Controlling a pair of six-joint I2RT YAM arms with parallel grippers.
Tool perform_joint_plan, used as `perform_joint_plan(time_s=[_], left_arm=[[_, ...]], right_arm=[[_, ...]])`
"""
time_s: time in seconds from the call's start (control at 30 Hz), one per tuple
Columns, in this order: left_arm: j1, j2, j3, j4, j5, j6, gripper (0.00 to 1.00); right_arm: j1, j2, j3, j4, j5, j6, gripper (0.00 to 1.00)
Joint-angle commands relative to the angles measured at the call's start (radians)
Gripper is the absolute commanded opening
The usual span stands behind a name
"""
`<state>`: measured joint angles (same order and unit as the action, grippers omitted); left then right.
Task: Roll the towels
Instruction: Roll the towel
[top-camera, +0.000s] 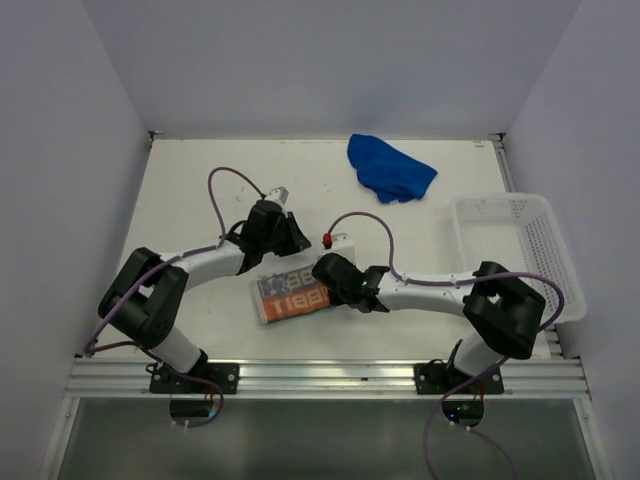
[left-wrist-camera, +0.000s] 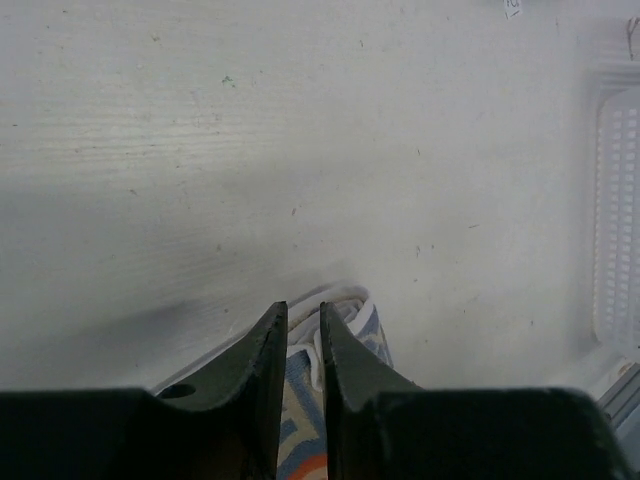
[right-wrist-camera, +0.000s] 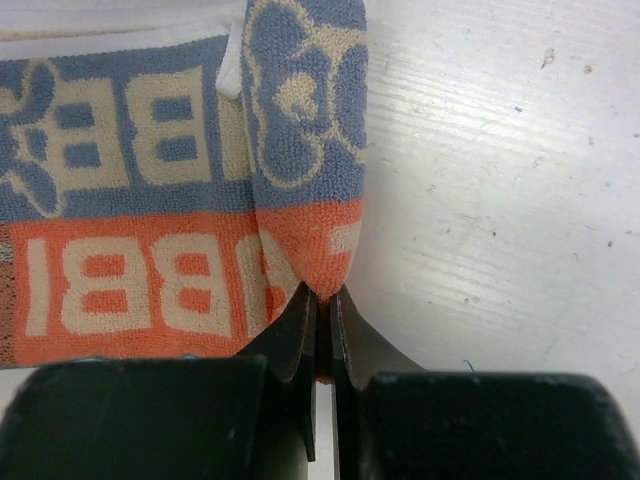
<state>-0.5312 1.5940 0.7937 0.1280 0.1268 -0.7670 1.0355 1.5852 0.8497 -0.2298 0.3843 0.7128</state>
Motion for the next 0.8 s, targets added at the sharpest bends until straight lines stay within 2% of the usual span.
perform_joint_plan(time_s=[0.0,0.07,0.33,0.57,0.77], left_arm=[[0.004,-0.057,0.012,-0.005,0.019,0.002,0.21],[0.004,-0.063,0.012,-0.005,0.03,-0.008,0.18],[0.007,-0.085,0.004,-0.011,0.068,-0.023,0.15],[0.011,-0.111,-0.019,0.002,0.089,-0.025,0.1],[0.019,-0.111,-0.05,0.056,0.161,-0.038,0.09]], right_arm=[[0.064,0.028,0.072,-0.12,0.186,-0.023,0.0],[0.087,0.047,0.103,-0.16,0.234,-0.027,0.0],[0.216,0.217,0.236,-0.304,0.445,-0.064,0.0],[0.291,0.358,0.392,-0.468,0.563,-0.064,0.0],[0.336,0.467,0.475,-0.528,0.611,-0.113,0.0]])
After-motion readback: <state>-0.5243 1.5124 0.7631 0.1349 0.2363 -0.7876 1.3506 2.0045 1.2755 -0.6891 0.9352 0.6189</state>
